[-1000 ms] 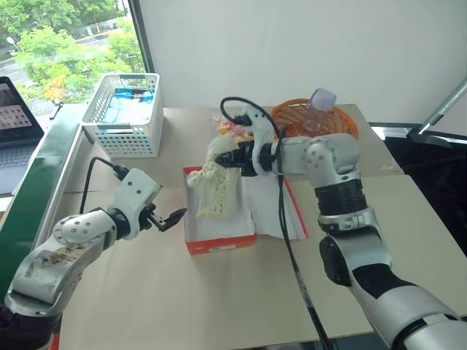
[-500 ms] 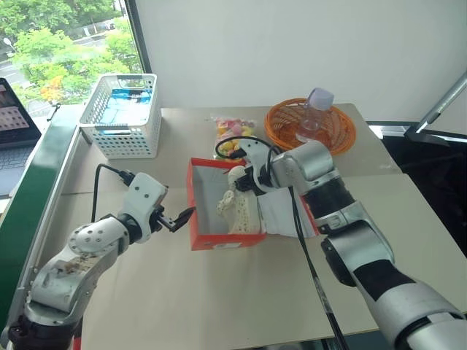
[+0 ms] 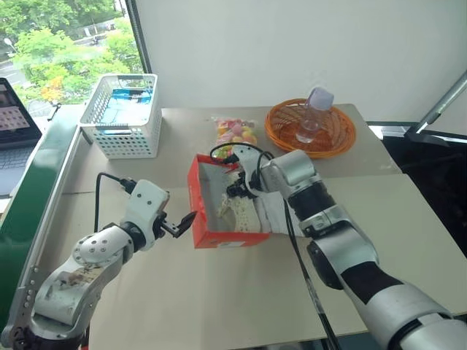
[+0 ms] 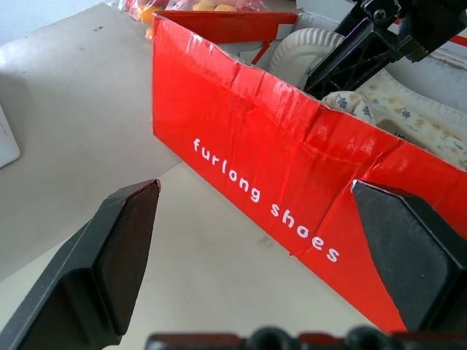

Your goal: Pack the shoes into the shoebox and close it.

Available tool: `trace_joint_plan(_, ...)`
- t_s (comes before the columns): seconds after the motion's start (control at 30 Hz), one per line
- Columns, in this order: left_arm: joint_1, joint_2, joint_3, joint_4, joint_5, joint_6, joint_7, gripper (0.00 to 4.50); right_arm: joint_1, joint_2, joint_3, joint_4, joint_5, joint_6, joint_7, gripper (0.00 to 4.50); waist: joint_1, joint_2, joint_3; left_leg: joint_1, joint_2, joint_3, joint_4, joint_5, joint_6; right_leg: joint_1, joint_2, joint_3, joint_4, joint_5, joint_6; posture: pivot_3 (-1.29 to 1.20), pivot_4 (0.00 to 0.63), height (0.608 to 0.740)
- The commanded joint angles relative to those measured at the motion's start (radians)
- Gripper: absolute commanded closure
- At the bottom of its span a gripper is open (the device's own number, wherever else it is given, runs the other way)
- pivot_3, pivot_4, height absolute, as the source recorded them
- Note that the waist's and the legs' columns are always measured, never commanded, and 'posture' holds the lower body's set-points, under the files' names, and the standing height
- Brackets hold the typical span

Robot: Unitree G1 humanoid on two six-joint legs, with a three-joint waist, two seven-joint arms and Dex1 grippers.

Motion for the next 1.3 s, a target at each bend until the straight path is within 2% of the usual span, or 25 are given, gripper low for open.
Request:
trace_joint_plan(0.03, -0.023, 0.020, 0.011, -0.007, 0.018, -0.020, -0.018, 0.00, -0.034, 0.007, -0.082, -0.060, 0.010, 0.009, -0.024, 0.09, 0.000, 0.000, 0.000, 0.000, 0.000, 0.000, 0.000, 0.000, 0.000, 0.000, 0.000, 0.000, 0.000, 0.000, 0.000, 0.00, 0.150, 0.740)
trace_joint_plan(0.4, -0.044, 0.036, 0.037, 0.020, 0.028, -0.025, -0.060, 0.00, -0.079, 0.020, -0.259, -0.193, 0.060, -0.028, -0.045, 0.09, -0.005, 0.000, 0.000, 0.000, 0.000, 0.000, 0.000, 0.000, 0.000, 0.000, 0.000, 0.000, 0.000, 0.000, 0.000, 0.00, 0.150, 0.740)
trace_joint_plan(0.5, -0.036, 0.035, 0.059, 0.010, 0.025, -0.008, -0.055, 0.00, -0.047, 0.015, -0.277, -0.283, 0.110, -0.124, 0.043, 0.09, -0.004, 0.000, 0.000, 0.000, 0.000, 0.000, 0.000, 0.000, 0.000, 0.000, 0.000, 0.000, 0.000, 0.000, 0.000, 0.00, 0.150, 0.740)
trace_joint_plan(0.63, -0.003, 0.009, 0.132, -0.004, 0.017, 0.028, -0.022, 0.00, 0.004, 0.012, -0.339, -0.332, 0.253, -0.204, 0.235, 0.09, -0.004, 0.000, 0.000, 0.000, 0.000, 0.000, 0.000, 0.000, 0.000, 0.000, 0.000, 0.000, 0.000, 0.000, 0.000, 0.00, 0.150, 0.740)
trace_joint_plan(0.73, 0.106, -0.037, 0.263, -0.021, 0.032, 0.054, 0.022, 0.00, 0.061, -0.052, -0.224, -0.358, 0.242, -0.363, 0.473, 0.09, -0.007, 0.000, 0.000, 0.000, 0.000, 0.000, 0.000, 0.000, 0.000, 0.000, 0.000, 0.000, 0.000, 0.000, 0.000, 0.00, 0.150, 0.740)
trace_joint_plan(0.9, 0.219, -0.144, 0.511, 0.015, 0.069, -0.025, 0.110, 0.00, 0.116, -0.098, -0.062, -0.360, 0.179, -0.598, 0.699, 0.09, -0.008, 0.000, 0.000, 0.001, 0.000, 0.000, 0.000, 0.000, 0.000, 0.000, 0.000, 0.000, 0.000, 0.000, 0.000, 0.00, 0.150, 0.740)
trace_joint_plan(1.1, 0.209, -0.253, 0.722, 0.093, 0.044, -0.154, 0.177, 0.00, 0.127, -0.053, -0.027, -0.344, 0.195, -0.680, 0.795, 0.09, -0.002, -0.001, -0.001, 0.002, 0.001, 0.000, 0.000, 0.000, 0.000, 0.001, 0.000, 0.000, 0.000, 0.000, -0.001, 0.00, 0.150, 0.740)
trace_joint_plan(1.3, 0.247, -0.210, 0.761, 0.193, 0.074, -0.211, 0.159, 0.00, 0.150, -0.043, 0.051, -0.273, 0.091, -0.837, 0.814, 0.09, 0.000, -0.002, -0.001, 0.002, 0.001, 0.000, 0.000, 0.000, 0.000, 0.001, 0.000, -0.001, 0.000, 0.000, -0.001, 0.00, 0.150, 0.740)
